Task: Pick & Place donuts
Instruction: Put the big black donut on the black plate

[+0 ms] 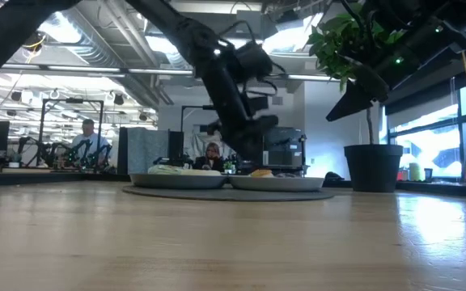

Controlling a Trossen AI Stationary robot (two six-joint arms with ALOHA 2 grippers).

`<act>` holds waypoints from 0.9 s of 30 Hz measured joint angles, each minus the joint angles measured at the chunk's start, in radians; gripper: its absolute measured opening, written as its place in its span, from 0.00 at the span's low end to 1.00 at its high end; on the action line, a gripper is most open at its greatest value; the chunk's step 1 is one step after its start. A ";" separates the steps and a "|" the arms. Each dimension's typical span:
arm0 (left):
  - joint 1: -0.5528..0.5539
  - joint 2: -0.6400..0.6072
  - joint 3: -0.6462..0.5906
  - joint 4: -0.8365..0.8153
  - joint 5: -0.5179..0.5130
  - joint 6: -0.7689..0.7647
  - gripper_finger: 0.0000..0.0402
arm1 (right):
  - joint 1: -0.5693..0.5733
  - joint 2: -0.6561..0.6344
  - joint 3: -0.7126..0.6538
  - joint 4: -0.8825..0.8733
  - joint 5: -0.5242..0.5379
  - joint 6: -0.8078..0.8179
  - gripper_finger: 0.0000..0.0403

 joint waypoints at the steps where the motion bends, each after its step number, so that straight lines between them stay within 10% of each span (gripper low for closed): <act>1: 0.002 -0.018 0.000 -0.014 0.002 0.006 0.24 | 0.000 0.000 0.000 -0.004 0.000 0.001 0.21; 20: -0.226 -0.199 -0.001 -0.322 0.351 0.213 0.24 | 0.000 0.000 0.000 -0.037 -0.085 -0.003 0.21; 27: -0.343 -0.164 -0.001 -0.256 0.327 0.272 0.23 | 0.001 0.000 0.000 0.010 -0.331 -0.052 0.25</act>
